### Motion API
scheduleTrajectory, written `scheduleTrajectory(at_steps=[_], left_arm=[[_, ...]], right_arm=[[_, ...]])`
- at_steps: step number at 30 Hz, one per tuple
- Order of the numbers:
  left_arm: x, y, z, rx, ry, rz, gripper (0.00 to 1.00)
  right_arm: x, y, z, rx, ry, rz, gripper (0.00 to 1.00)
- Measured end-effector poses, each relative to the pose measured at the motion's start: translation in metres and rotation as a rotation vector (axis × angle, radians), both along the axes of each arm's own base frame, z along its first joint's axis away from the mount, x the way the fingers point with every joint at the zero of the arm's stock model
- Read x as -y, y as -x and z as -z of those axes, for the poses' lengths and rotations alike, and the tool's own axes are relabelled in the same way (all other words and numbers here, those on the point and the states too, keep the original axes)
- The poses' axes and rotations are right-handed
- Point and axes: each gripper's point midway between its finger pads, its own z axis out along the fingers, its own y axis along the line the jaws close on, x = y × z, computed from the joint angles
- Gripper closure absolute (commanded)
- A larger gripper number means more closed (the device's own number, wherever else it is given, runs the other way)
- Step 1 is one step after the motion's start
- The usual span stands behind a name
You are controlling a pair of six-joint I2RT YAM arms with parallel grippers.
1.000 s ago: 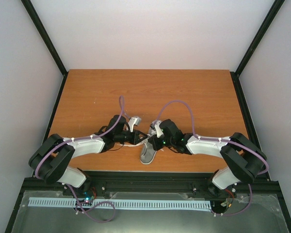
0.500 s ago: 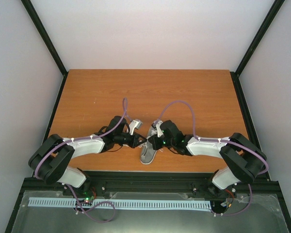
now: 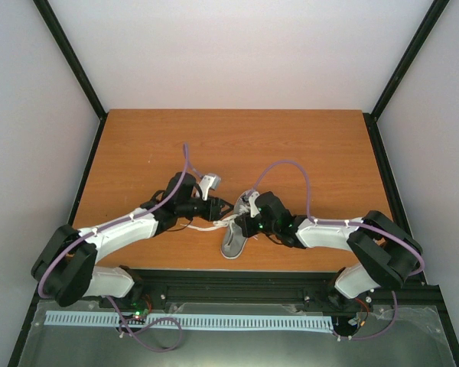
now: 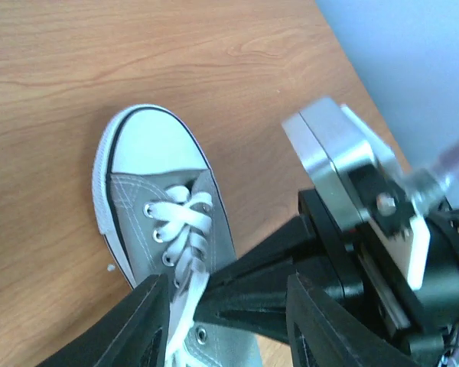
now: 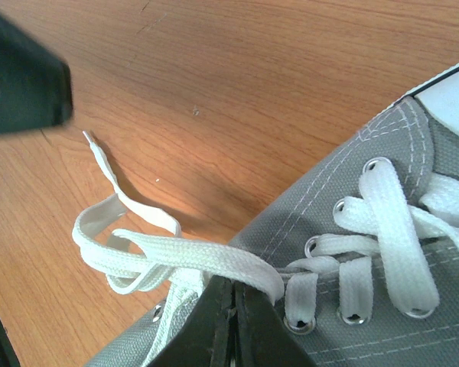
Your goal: Tie the shoes
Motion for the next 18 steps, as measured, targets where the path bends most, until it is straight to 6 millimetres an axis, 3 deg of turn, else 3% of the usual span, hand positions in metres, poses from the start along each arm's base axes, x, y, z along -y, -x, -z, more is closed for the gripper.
scheduleTrajectory(at_steps=[3,7,12,18], left_arm=[[0.001,-0.015,-0.007,-0.026,-0.011,-0.030,0.58],[0.005,-0.026,0.012,-0.108,-0.059,-0.036,0.63],[0.005,-0.019,0.052,-0.248,-0.129,-0.015,0.66],[0.005,-0.011,0.065,-0.309,-0.147,0.003,0.67]], right_arm=[[0.000,0.000,0.000,0.001,-0.001,-0.001,0.97],[0.000,0.000,0.000,0.001,-0.002,-0.001,0.97],[0.000,0.000,0.000,0.002,-0.004,-0.001,0.97],[0.000,0.001,0.001,0.005,-0.006,-0.002,0.97]])
